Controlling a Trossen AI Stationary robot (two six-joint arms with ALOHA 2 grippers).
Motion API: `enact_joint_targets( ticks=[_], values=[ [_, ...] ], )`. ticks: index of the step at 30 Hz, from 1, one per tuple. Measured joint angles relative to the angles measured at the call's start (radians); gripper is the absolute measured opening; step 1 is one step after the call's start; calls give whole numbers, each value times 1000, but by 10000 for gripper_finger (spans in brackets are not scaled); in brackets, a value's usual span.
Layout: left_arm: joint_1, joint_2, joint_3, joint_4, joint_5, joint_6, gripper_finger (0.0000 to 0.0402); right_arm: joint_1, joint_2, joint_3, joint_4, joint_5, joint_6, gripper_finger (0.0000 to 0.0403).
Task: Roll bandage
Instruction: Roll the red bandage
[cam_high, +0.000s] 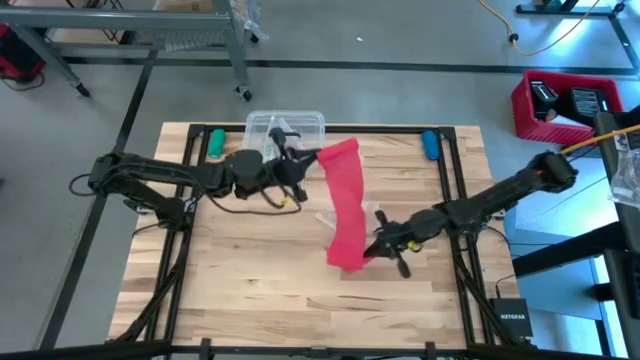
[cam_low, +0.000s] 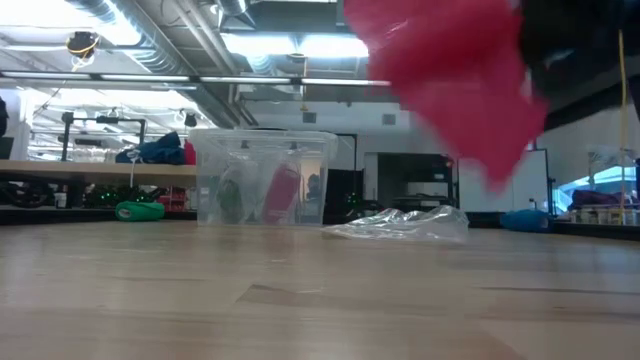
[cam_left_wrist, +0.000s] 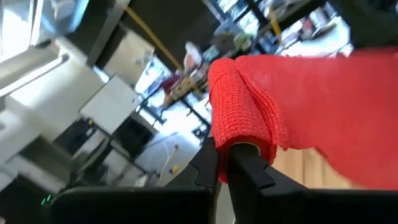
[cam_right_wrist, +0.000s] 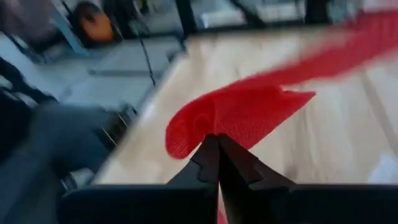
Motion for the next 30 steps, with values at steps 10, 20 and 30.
enact_joint_targets(
  ticks=[10,20,30],
  values=[
    [72,35,-23,-78,19,-162,13,62,-95,380,-252,53,-254,2],
    [33,217,-121,47,190,-392,13,-69,-81,636,-150,320,-461,4],
    [-97,400,-121,155,204,-389,13,-376,-65,670,-256,499,-454,7]
  ],
)
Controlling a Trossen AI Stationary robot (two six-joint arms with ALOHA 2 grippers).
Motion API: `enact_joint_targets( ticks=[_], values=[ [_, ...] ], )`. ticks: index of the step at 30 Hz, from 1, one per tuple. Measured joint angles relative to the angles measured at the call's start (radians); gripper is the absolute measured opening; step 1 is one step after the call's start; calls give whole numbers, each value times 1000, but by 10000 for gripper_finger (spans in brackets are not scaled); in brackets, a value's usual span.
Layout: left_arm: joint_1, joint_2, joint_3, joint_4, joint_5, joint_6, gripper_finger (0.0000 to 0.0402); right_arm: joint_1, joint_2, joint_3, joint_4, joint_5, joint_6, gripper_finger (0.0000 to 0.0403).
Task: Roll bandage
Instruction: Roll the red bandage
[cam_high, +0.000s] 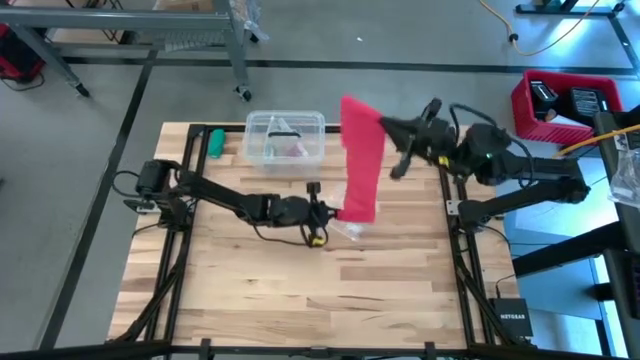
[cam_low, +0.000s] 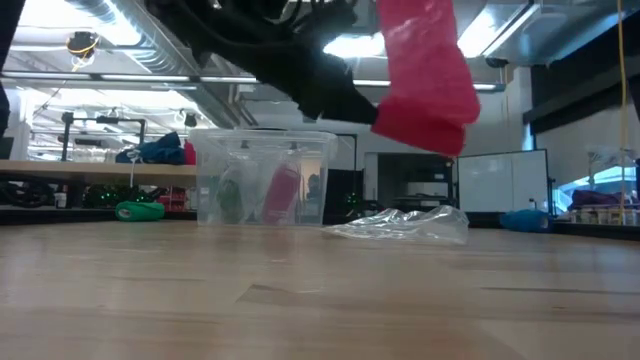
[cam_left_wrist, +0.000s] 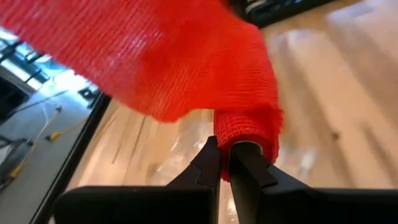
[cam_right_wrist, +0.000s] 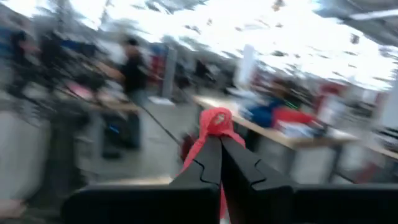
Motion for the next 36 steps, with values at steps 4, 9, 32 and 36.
enact_joint_targets(
  ticks=[4,9,32,36],
  values=[
    [-14,0,0,-5,20,-104,13,-113,8,0,-162,12,1,24],
    [-13,23,2,-36,336,-295,13,-250,43,0,-341,-34,9,84],
    [149,-242,2,-67,643,-472,13,-174,-71,-239,-792,-564,196,228],
    [207,-294,2,-67,615,-460,13,-140,-144,-450,-409,-562,195,219]
  ],
)
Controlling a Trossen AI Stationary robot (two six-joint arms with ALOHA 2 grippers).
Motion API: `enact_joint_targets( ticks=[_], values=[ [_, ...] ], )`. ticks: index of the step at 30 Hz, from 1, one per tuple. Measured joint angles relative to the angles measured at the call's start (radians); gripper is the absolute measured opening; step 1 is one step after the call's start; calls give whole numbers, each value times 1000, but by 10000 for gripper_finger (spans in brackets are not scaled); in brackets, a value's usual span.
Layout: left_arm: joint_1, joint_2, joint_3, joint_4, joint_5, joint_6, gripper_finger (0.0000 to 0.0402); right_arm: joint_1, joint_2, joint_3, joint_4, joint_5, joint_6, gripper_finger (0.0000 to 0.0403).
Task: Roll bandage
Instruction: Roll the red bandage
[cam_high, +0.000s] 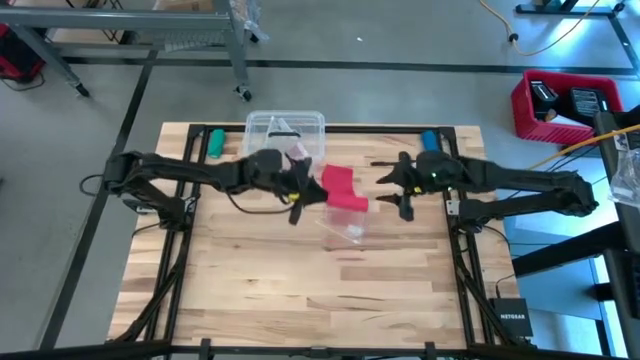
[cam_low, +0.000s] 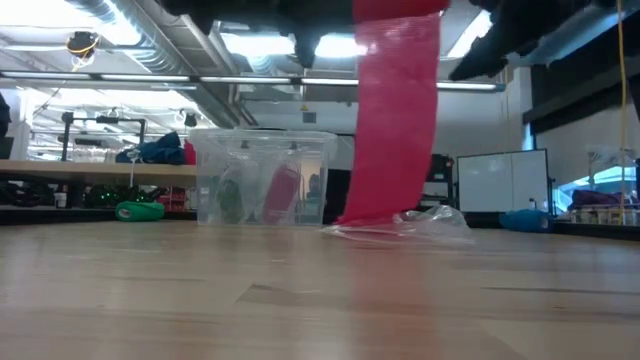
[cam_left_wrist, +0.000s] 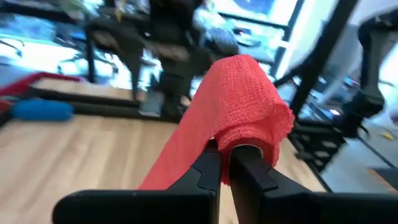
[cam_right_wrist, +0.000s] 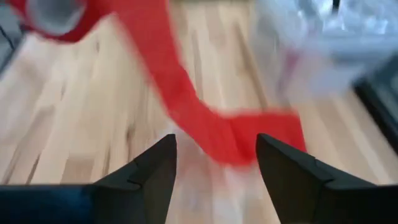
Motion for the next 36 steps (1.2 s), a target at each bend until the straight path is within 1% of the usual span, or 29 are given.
enact_joint_targets(
  ticks=[4,6,7,8,10,15,16,18,19,21,23,25,27,30,31,35,36],
  values=[
    [41,-21,0,-14,-31,-42,13,1,-1,-179,378,37,-2,214],
    [52,-22,0,-12,-33,-41,13,0,26,-235,517,77,-11,214],
    [56,-22,0,-11,-33,-41,13,0,41,-253,560,95,-18,214],
    [59,-22,0,-9,-34,-41,13,0,54,-265,591,111,-25,214],
    [61,-22,0,-6,-35,-34,13,0,80,-265,649,110,-31,213],
    [62,-22,0,-3,-36,-9,13,0,141,-265,696,25,-33,213],
    [63,-22,0,-3,-38,-9,13,0,147,-265,699,28,-33,213],
    [63,-22,0,-3,-40,-9,13,1,160,-265,720,74,-34,213],
    [63,-22,0,-3,-40,-8,13,1,169,-265,747,94,-35,213],
    [60,-22,0,1,-41,2,13,-1,188,-265,818,96,-46,209],
    [58,-22,0,2,-41,20,13,0,203,-264,891,62,-92,194],
    [58,-22,0,1,-41,36,13,1,217,-264,938,44,-147,161],
    [58,-22,0,1,-41,37,13,1,226,-263,951,60,-186,114],
    [47,-22,0,-1,-42,43,13,-1,232,-249,952,126,-273,30],
    [40,-22,0,-5,-41,47,13,-1,231,-242,952,144,-315,16],
    [5,-22,0,-34,-24,85,13,0,211,-201,956,271,-446,18],
    [-5,-22,0,-55,-24,101,13,0,200,-191,959,299,-477,13]
  ],
)
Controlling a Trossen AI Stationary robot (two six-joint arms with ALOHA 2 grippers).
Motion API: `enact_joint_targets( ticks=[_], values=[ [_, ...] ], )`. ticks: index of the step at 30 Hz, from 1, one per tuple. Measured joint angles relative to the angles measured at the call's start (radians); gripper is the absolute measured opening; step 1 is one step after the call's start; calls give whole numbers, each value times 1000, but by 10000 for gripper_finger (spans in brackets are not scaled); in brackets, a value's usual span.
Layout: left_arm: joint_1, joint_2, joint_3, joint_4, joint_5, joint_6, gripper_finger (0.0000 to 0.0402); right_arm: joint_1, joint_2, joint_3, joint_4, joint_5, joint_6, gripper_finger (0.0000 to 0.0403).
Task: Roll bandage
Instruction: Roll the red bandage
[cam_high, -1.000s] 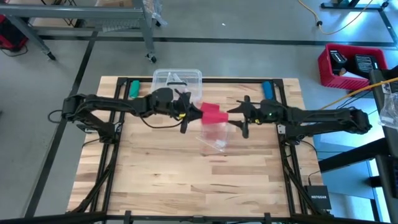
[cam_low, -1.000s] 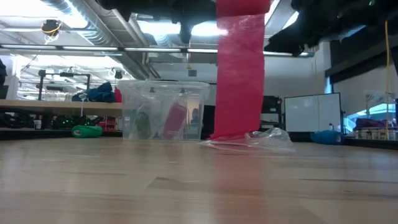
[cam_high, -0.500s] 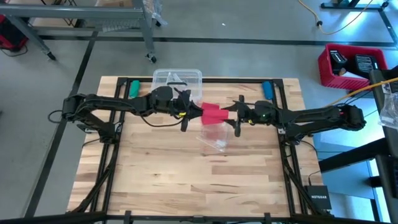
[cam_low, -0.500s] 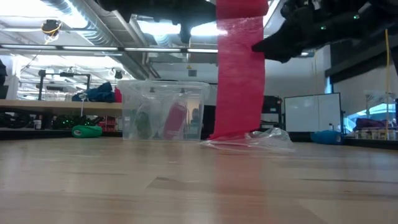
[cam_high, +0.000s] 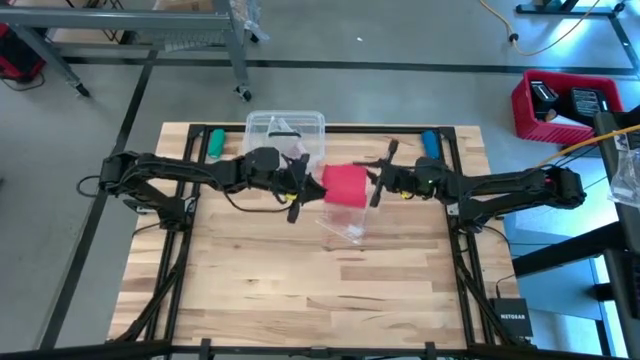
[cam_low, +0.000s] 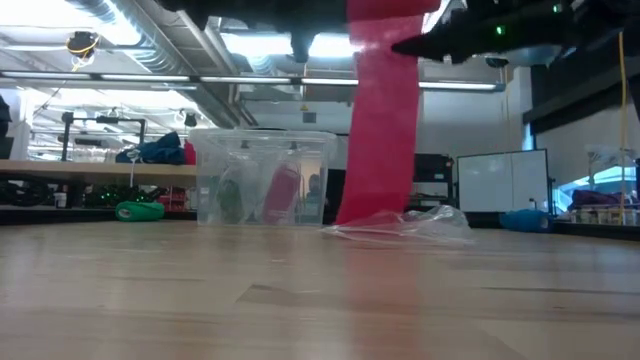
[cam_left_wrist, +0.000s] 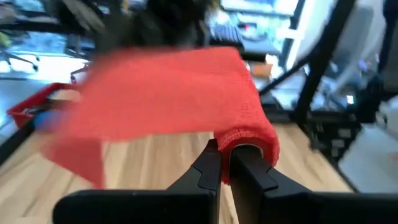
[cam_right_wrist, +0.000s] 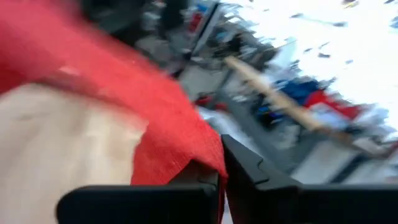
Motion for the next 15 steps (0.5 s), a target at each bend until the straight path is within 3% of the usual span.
enact_joint_targets(
  ticks=[7,15],
  values=[
    [-73,0,-1,-102,9,103,13,0,-30,72,-4,131,-205,7],
    [-115,0,-1,-131,79,145,13,0,-30,98,-99,130,-196,8]
  ],
)
